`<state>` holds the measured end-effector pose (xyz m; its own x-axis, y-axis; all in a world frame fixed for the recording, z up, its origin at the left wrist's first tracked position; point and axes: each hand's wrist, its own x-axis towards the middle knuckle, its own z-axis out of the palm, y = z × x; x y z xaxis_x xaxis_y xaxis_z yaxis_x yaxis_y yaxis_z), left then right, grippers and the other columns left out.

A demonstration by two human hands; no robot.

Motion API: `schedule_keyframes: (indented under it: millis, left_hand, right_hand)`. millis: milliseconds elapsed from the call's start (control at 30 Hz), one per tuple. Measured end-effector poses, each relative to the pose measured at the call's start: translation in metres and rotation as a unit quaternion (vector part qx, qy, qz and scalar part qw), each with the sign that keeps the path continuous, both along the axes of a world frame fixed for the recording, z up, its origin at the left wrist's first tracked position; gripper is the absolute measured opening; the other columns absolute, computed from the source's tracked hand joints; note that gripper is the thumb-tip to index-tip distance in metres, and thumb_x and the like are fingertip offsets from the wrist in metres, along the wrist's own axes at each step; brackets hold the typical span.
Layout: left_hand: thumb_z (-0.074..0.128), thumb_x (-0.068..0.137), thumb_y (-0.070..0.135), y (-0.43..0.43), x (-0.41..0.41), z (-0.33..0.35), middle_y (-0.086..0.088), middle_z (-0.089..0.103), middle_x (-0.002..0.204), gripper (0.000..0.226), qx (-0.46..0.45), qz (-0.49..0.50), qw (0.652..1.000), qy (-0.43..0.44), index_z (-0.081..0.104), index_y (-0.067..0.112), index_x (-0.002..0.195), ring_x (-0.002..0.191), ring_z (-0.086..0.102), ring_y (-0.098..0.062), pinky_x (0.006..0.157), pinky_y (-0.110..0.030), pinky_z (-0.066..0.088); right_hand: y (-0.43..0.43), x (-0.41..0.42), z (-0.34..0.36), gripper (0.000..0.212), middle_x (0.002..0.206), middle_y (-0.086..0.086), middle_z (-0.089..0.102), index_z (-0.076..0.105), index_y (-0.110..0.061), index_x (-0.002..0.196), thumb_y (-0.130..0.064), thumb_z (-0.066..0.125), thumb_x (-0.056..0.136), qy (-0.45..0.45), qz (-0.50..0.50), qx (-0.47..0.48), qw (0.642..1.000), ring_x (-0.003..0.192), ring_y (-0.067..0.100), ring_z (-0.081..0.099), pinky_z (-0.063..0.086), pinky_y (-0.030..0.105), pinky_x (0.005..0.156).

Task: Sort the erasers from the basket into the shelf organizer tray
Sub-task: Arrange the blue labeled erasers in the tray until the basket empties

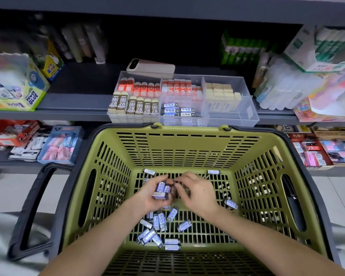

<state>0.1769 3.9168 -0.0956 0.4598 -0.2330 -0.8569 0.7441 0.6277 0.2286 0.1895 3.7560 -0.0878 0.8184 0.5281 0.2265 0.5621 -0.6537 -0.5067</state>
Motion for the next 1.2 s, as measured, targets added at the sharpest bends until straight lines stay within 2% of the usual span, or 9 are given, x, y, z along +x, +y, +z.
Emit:
schedule_keyframes:
  millis: [133, 267, 467, 600, 700, 867, 967, 1067, 1200]
  left_hand:
    - [0.062, 0.077, 0.016, 0.012, 0.005, 0.007, -0.014, 0.062, 0.069, 0.016, 0.007, 0.040, 0.998, -0.049, 0.063, 0.001, 0.082, 0.059, 0.056, -0.020, 0.043, -0.023, 0.049]
    - [0.062, 0.077, 0.017, 0.028, 0.010, 0.013, -0.014, 0.063, 0.073, 0.017, 0.006, 0.070, 0.994, -0.078, 0.067, 0.003, 0.085, 0.062, 0.056, -0.019, 0.046, -0.023, 0.050]
    - [0.067, 0.085, 0.026, 0.020, 0.017, 0.021, -0.007, 0.055, 0.067, 0.024, 0.122, -0.017, 0.991, -0.049, 0.063, 0.006, 0.073, 0.054, 0.050, -0.015, 0.043, -0.019, 0.046]
    - [0.067, 0.087, 0.031, 0.007, 0.017, 0.030, -0.006, 0.052, 0.067, 0.026, 0.342, -0.156, 0.918, -0.128, 0.066, 0.005, 0.081, 0.048, 0.044, -0.014, 0.038, -0.017, 0.041]
    - [0.063, 0.089, 0.035, 0.005, 0.017, 0.047, -0.005, 0.055, 0.068, 0.024, 0.411, -0.238, 0.854, -0.211, 0.066, 0.012, 0.088, 0.053, 0.047, -0.015, 0.049, -0.023, 0.040]
    - [0.063, 0.089, 0.034, 0.000, 0.020, 0.094, -0.003, 0.061, 0.072, 0.031, 0.371, -0.212, 0.857, -0.287, 0.066, 0.004, 0.094, 0.053, 0.053, -0.014, 0.046, -0.025, 0.043]
    - [0.064, 0.089, 0.023, -0.001, 0.020, 0.119, 0.001, 0.065, 0.068, 0.016, 0.370, -0.131, 0.855, -0.339, 0.068, 0.009, 0.086, 0.050, 0.058, -0.007, 0.042, -0.019, 0.045]
    - [0.061, 0.090, 0.016, 0.002, 0.023, 0.140, 0.001, 0.062, 0.063, 0.013, 0.346, -0.073, 0.853, -0.385, 0.072, 0.016, 0.083, 0.055, 0.056, -0.009, 0.042, -0.022, 0.045]
    - [0.067, 0.079, 0.032, 0.015, 0.030, 0.163, -0.003, 0.064, 0.067, 0.022, 0.302, 0.003, 0.853, -0.426, 0.071, 0.015, 0.093, 0.059, 0.057, -0.013, 0.045, -0.025, 0.046]
  right_hand:
    - [-0.009, -0.012, -0.041, 0.066, 0.132, 0.000, 0.041, 0.038, -0.024, 0.138, -0.033, 0.068, 0.080, 0.164, 0.140, -0.200, 0.956, 0.118, 0.017, 0.044, 0.050, 0.031, 0.091]
    - [0.007, -0.004, -0.053, 0.076, 0.128, 0.001, 0.041, 0.032, -0.031, 0.142, -0.027, 0.072, 0.077, 0.138, 0.251, -0.270, 0.920, 0.116, 0.021, 0.037, 0.047, 0.039, 0.087]
    - [0.009, 0.008, -0.052, 0.035, 0.117, -0.001, 0.057, 0.058, -0.020, 0.119, -0.019, 0.065, 0.084, 0.140, 0.225, -0.182, 0.947, 0.108, 0.017, 0.047, 0.043, 0.033, 0.095]
    - [0.005, 0.007, -0.039, 0.041, 0.115, -0.001, 0.060, 0.057, -0.015, 0.121, -0.014, 0.067, 0.081, 0.197, 0.082, -0.054, 0.975, 0.103, 0.012, 0.054, 0.045, 0.032, 0.095]
    - [0.003, 0.013, -0.001, 0.045, 0.104, -0.010, 0.062, 0.058, -0.021, 0.119, -0.011, 0.072, 0.077, 0.282, -0.024, 0.119, 0.952, 0.072, 0.004, 0.051, 0.051, 0.029, 0.072]
    - [0.002, 0.016, 0.072, 0.046, 0.101, -0.017, 0.062, 0.052, -0.033, 0.114, -0.012, 0.072, 0.079, 0.271, -0.003, 0.199, 0.942, 0.066, 0.010, 0.048, 0.051, 0.037, 0.070]
    - [0.002, 0.019, 0.102, 0.057, 0.105, -0.024, 0.056, 0.040, -0.034, 0.130, -0.011, 0.067, 0.085, 0.203, 0.027, 0.166, 0.965, 0.079, 0.009, 0.055, 0.050, 0.025, 0.081]
    - [0.006, 0.022, 0.127, 0.043, 0.114, -0.007, 0.059, 0.050, -0.015, 0.132, -0.003, 0.054, 0.091, 0.066, 0.061, 0.142, 0.986, 0.095, 0.000, 0.055, 0.043, 0.014, 0.090]
    - [0.009, 0.039, 0.161, 0.028, 0.090, -0.020, 0.065, 0.059, -0.028, 0.113, -0.010, 0.052, 0.093, 0.071, 0.000, 0.225, 0.972, 0.080, -0.005, 0.061, 0.044, 0.008, 0.071]
